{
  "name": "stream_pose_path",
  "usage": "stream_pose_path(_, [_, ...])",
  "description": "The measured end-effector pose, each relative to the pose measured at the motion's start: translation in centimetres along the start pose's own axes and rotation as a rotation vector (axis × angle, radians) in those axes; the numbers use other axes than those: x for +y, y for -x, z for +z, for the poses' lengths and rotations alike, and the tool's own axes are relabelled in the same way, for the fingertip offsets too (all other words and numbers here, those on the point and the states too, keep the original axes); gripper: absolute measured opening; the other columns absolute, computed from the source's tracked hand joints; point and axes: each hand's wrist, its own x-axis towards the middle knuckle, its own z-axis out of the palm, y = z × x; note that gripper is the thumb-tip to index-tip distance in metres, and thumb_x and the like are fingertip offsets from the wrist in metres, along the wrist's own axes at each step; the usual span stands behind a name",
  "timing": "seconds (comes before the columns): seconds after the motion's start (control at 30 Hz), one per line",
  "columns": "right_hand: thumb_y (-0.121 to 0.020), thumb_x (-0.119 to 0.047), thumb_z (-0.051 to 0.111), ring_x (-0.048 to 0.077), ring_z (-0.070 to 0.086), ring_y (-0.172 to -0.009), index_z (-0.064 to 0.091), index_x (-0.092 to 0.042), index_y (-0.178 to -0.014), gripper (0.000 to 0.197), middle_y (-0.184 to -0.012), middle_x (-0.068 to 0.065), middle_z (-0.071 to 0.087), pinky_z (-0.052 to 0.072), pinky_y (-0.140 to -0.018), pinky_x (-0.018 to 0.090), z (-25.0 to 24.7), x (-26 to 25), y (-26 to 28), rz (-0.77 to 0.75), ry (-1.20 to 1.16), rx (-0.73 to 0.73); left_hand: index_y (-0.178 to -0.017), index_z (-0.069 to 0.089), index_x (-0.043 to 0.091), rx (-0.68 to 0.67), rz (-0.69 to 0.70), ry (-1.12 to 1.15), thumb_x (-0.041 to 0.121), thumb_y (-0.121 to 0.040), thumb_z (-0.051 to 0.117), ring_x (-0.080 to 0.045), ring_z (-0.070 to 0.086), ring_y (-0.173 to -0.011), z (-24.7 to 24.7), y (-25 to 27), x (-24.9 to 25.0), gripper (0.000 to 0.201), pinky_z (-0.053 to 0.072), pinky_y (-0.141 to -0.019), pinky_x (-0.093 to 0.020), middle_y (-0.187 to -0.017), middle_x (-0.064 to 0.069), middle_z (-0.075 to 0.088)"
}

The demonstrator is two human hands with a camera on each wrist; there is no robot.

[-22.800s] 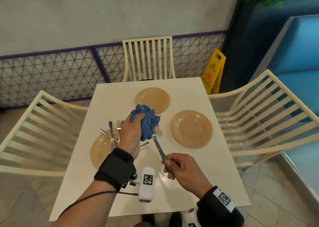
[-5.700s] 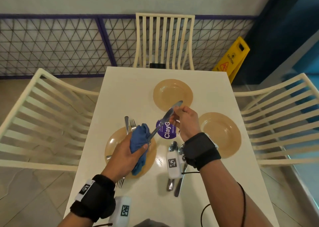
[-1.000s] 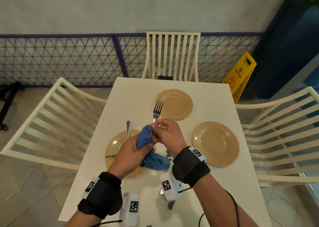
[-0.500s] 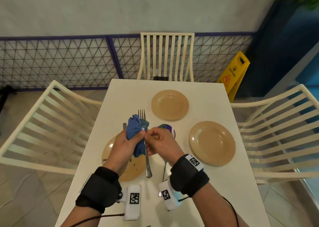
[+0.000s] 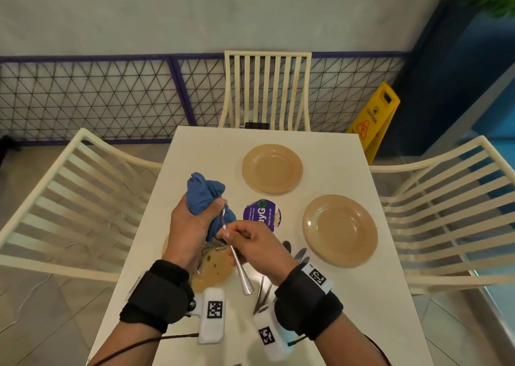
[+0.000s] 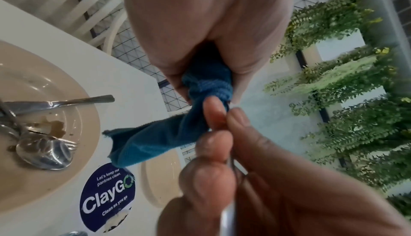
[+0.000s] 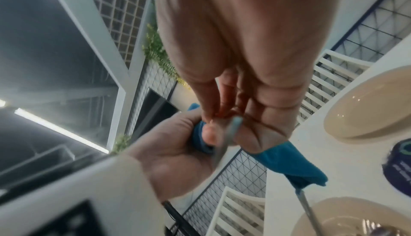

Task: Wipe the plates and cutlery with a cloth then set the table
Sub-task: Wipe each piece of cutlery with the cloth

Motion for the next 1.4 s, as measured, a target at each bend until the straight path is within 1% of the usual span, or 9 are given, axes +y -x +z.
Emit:
stream_pose_path(0.07, [-0.104,-0.021,0.050,0.014,0.058,-0.059,0.071,-0.014,-0.100,0.022,-0.072,0.005,0.060,0.051,-0.060,0.020,0.2,-0.1,0.6,0.004,-0.052,-0.049,-0.125,0.063,0.013,0.064,-0.009,0.076,0.012,-0.095,0.066,-0.019,0.074,-0.098,0.1,-0.2,0.1,0.030,0.060,-0.077,-0.027,-0.111,-0.009,0.073])
stream_pose_path(0.27, [-0.104,-0.019,0.041,0.018,0.054,-0.051,0.061,-0.002,-0.094,0.028,-0.062,0.009,0.053,0.044,-0.055,0.030,-0.2,0.7,0.0,0.045,0.130,0.105,-0.142,0.049,0.020,-0.126,-0.252,0.309,0.006,-0.094,0.058,-0.030,0.064,-0.119,0.6,1.0,-2.2,0.052,0.051,-0.101,-0.049,-0.131,-0.013,0.065])
stream_pose_path(0.43, [-0.105,-0.024,0.039,0.004,0.043,-0.052,0.064,-0.018,-0.090,0.029,-0.062,-0.012,0.046,0.041,-0.062,0.029,0.8,0.6,1.5,-0.002,0.286,0.092,-0.138,0.050,0.022,0.039,-0.090,0.153,-0.002,-0.095,0.060,-0.022,0.068,-0.115,0.3,-0.6,-1.1,0.050,0.054,-0.096,-0.041,-0.122,-0.007,0.070])
stream_pose_path(0.67, [-0.103,-0.017,0.037,0.008,0.037,-0.045,0.064,-0.005,-0.093,0.031,-0.061,-0.005,0.044,0.034,-0.043,0.023,-0.1,-1.4,0.6,0.094,0.116,0.153,-0.132,0.054,0.015,0.078,-0.133,0.155,0.002,-0.092,0.066,-0.030,0.070,-0.111,2.5,-0.3,-2.2,0.045,0.057,-0.094,-0.045,-0.119,-0.013,0.071])
stream_pose_path(0.9, [-0.104,-0.018,0.039,0.008,0.029,-0.045,0.063,-0.012,-0.088,0.029,-0.054,-0.008,0.039,0.027,-0.041,0.020,-0.9,-0.9,1.0,0.113,-0.066,0.147,-0.133,0.054,0.015,0.135,-0.033,0.116,0.004,-0.093,0.067,-0.020,0.072,-0.105,3.2,-1.5,-0.7,0.044,0.059,-0.089,-0.034,-0.116,-0.007,0.071])
stream_pose_path(1.1, [-0.103,-0.025,0.043,0.011,0.039,-0.046,0.058,-0.011,-0.089,0.025,-0.061,0.002,0.042,0.034,-0.046,0.023,-0.9,1.9,0.5,0.178,-0.138,0.130,-0.122,0.063,0.007,0.036,-0.196,0.090,0.007,-0.096,0.062,-0.028,0.071,-0.106,4.5,0.6,-3.6,0.026,0.058,-0.086,-0.037,-0.111,-0.012,0.074])
stream_pose_path(1.23, [-0.101,-0.031,0.050,0.015,0.065,-0.074,0.067,-0.017,-0.084,0.028,-0.078,-0.004,0.066,0.058,-0.075,0.041,-3.7,3.6,1.2,0.080,0.162,0.269,-0.125,0.060,0.011,-0.081,-0.165,-0.020,0.014,-0.096,0.065,-0.022,0.073,-0.100,3.7,1.2,-3.7,0.029,0.059,-0.073,-0.025,-0.111,-0.008,0.074])
stream_pose_path(1.3, [-0.098,-0.030,0.055,0.011,0.065,-0.085,0.069,-0.025,-0.091,0.016,-0.089,-0.008,0.069,0.056,-0.082,0.031,-5.2,3.5,1.2,-0.008,0.154,0.431,-0.123,0.060,0.013,-0.142,-0.153,-0.109,0.015,-0.094,0.067,-0.016,0.074,-0.095,4.0,1.6,-3.9,0.030,0.057,-0.068,-0.019,-0.109,-0.005,0.074])
stream_pose_path(1.4, [-0.098,-0.025,0.061,0.008,0.066,-0.091,0.071,-0.022,-0.105,0.013,-0.101,-0.003,0.072,0.052,-0.081,0.022,-6.0,2.3,-0.1,-0.075,0.052,0.403,-0.120,0.060,0.022,-0.263,-0.130,-0.209,0.013,-0.092,0.071,-0.012,0.073,-0.097,5.5,2.1,-3.5,0.032,0.058,-0.073,-0.019,-0.107,0.004,0.074])
